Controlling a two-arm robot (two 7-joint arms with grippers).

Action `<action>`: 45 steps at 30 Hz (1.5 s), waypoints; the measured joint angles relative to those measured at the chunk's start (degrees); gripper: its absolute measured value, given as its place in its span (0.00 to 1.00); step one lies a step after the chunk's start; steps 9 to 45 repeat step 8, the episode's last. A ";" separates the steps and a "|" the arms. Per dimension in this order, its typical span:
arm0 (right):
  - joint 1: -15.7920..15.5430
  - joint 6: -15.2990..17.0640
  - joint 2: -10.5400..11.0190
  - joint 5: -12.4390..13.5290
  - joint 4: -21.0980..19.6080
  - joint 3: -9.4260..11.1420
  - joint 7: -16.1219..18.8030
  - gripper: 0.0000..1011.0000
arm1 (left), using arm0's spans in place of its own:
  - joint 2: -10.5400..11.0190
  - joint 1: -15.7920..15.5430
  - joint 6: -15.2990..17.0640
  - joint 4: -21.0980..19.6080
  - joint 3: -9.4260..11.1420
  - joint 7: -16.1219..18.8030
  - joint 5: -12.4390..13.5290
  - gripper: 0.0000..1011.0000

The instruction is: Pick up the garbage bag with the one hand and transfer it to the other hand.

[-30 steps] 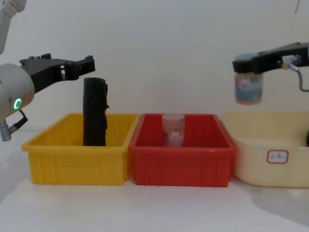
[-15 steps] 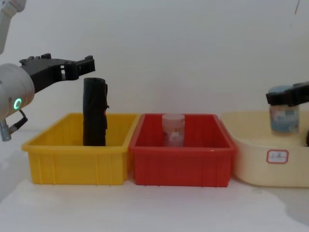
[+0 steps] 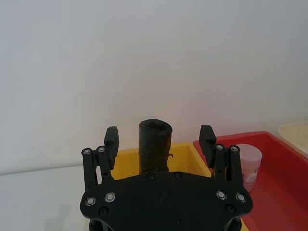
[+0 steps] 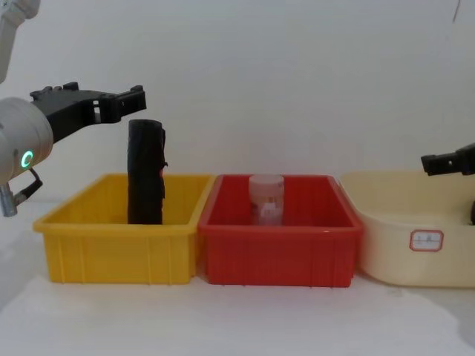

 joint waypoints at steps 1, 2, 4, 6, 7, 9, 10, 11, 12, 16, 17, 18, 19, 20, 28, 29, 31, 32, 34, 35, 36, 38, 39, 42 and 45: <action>-0.16 -0.52 -0.04 -0.08 -0.21 0.06 -0.10 0.99 | 0.00 0.00 0.00 0.00 0.00 0.00 0.00 0.99; -0.23 -0.92 -0.06 -0.13 -0.33 0.08 -0.12 0.99 | 0.00 0.00 0.00 0.00 0.00 0.00 0.00 0.99; -0.46 -1.89 -0.17 -0.25 -0.77 0.12 -0.13 0.99 | 0.00 0.00 0.00 0.00 0.00 0.00 0.00 0.99; -0.58 -2.73 -0.24 -0.32 -1.04 0.13 -0.12 0.99 | 0.00 0.00 0.00 0.00 0.00 0.00 0.00 0.99; -0.69 -3.44 -0.35 -0.37 -1.38 0.13 -0.10 0.99 | 0.00 0.00 0.00 0.00 0.00 0.00 0.00 0.99; -0.73 -3.76 -0.39 -0.39 -1.52 0.13 -0.08 0.99 | 0.00 0.00 0.00 0.00 0.00 0.00 0.00 0.99; -0.73 -3.76 -0.39 -0.39 -1.52 0.13 -0.08 0.99 | 0.00 0.00 0.00 0.00 0.00 0.00 0.00 0.99; -0.73 -3.76 -0.39 -0.39 -1.52 0.13 -0.08 0.99 | 0.00 0.00 0.00 0.00 0.00 0.00 0.00 0.99; -0.73 -3.76 -0.39 -0.39 -1.52 0.13 -0.08 0.99 | 0.00 0.00 0.00 0.00 0.00 0.00 0.00 0.99; -0.73 -3.76 -0.39 -0.39 -1.52 0.13 -0.08 0.99 | 0.00 0.00 0.00 0.00 0.00 0.00 0.00 0.99; -0.73 -3.76 -0.39 -0.39 -1.52 0.13 -0.08 0.99 | 0.00 0.00 0.00 0.00 0.00 0.00 0.00 0.99; -0.73 -3.76 -0.39 -0.39 -1.52 0.13 -0.08 0.99 | 0.00 0.00 0.00 0.00 0.00 0.00 0.00 0.99; -0.73 -3.76 -0.39 -0.39 -1.52 0.13 -0.08 0.99 | 0.00 0.00 0.00 0.00 0.00 0.00 0.00 0.99; -0.73 -3.76 -0.39 -0.39 -1.52 0.13 -0.08 0.99 | 0.00 0.00 0.00 0.00 0.00 0.00 0.00 0.99; -0.73 -3.76 -0.39 -0.39 -1.52 0.13 -0.08 0.99 | 0.00 0.00 0.00 0.00 0.00 0.00 0.00 0.99; -0.73 -3.76 -0.39 -0.39 -1.52 0.13 -0.08 0.99 | 0.00 0.00 0.00 0.00 0.00 0.00 0.00 0.99; -0.73 -3.76 -0.39 -0.39 -1.52 0.13 -0.08 0.99 | 0.00 0.00 0.00 0.00 0.00 0.00 0.00 0.99; -0.73 -3.76 -0.39 -0.39 -1.52 0.13 -0.08 0.99 | 0.00 0.00 0.00 0.00 0.00 0.00 0.00 0.99; -0.73 -3.76 -0.39 -0.39 -1.52 0.13 -0.08 0.99 | 0.00 0.00 0.00 0.00 0.00 0.00 0.00 0.99; -0.73 -3.76 -0.39 -0.39 -1.52 0.13 -0.08 0.99 | 0.00 0.00 0.00 0.00 0.00 0.00 0.00 0.99; -0.73 -3.76 -0.39 -0.39 -1.52 0.13 -0.08 0.99 | 0.00 0.00 0.00 0.00 0.00 0.00 0.00 0.99; -0.73 -3.76 -0.39 -0.39 -1.52 0.13 -0.08 0.99 | 0.00 0.00 0.00 0.00 0.00 0.00 0.00 0.99; -0.73 -3.76 -0.39 -0.39 -1.52 0.13 -0.08 0.99 | 0.00 0.00 0.00 0.00 0.00 0.00 0.00 0.99; -0.73 -3.76 -0.39 -0.39 -1.52 0.13 -0.08 0.99 | 0.00 0.00 0.00 0.00 0.00 0.00 0.00 0.99; -0.73 -3.76 -0.39 -0.39 -1.52 0.13 -0.08 0.99 | 0.00 0.00 0.00 0.00 0.00 0.00 0.00 0.99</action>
